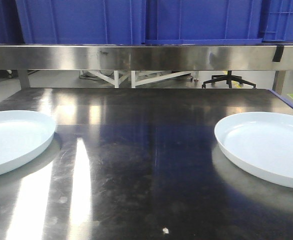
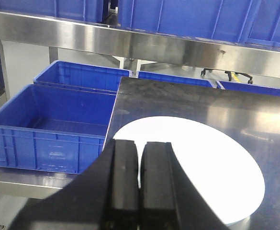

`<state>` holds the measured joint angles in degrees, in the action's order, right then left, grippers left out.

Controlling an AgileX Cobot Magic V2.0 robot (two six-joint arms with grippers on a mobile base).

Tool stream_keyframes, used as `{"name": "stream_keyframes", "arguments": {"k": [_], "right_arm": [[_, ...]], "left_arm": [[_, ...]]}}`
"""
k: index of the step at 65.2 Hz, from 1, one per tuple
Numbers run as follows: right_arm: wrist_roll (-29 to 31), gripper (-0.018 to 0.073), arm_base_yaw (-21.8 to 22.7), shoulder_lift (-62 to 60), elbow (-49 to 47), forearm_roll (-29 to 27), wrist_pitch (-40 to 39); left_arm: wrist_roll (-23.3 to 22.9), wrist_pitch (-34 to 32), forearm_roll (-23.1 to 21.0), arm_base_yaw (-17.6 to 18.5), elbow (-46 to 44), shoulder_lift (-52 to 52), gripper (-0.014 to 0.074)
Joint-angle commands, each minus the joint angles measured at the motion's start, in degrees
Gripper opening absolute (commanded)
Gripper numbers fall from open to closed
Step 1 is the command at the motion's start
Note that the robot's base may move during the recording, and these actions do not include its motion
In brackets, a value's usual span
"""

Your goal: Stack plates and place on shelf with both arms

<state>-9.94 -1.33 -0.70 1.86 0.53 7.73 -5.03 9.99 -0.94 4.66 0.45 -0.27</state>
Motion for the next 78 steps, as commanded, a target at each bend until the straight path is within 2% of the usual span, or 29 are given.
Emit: {"name": "stream_keyframes", "arguments": {"k": [1, 43, 48, 51, 54, 59, 64, 70, 78], "right_arm": [[0.4, 0.0048, 0.3, -0.8, -0.2, 0.2, -5.0], [0.4, 0.0048, 0.3, -0.8, -0.2, 0.2, -5.0], [0.4, 0.0048, 0.3, -0.8, -0.2, 0.2, -5.0], [0.4, 0.0048, 0.3, -0.8, -0.2, 0.2, -5.0], [0.4, 0.0048, 0.3, -0.8, -0.2, 0.2, -5.0], [0.4, 0.0048, 0.3, -0.8, -0.2, 0.2, -5.0], [0.4, 0.0048, 0.3, -0.8, -0.2, 0.2, -5.0], [0.4, 0.0048, 0.3, -0.8, -0.2, 0.2, -5.0], [0.4, 0.0048, 0.3, -0.8, -0.2, 0.2, -5.0]], "left_arm": [[-0.1, -5.1, -0.5, 0.0, 0.1, -1.0, 0.0083], [-0.1, -5.2, -0.5, 0.0, 0.1, -1.0, 0.0083], [-0.1, -4.2, 3.5, 0.0, -0.2, -1.0, 0.0083], [-0.1, -3.9, 4.3, 0.0, -1.3, -0.3, 0.0083], [-0.1, -2.8, 4.3, 0.0, -3.9, 0.8, 0.0083], [-0.1, 2.9, 4.6, 0.1, -11.7, 5.6, 0.0083], [-0.1, 10.6, 6.1, 0.5, -21.1, 13.9, 0.0083], [-0.1, 18.6, 8.9, 2.8, -34.4, 25.3, 0.0083], [-0.1, 26.4, 11.1, 4.1, -45.5, 37.6, 0.0083]]}}
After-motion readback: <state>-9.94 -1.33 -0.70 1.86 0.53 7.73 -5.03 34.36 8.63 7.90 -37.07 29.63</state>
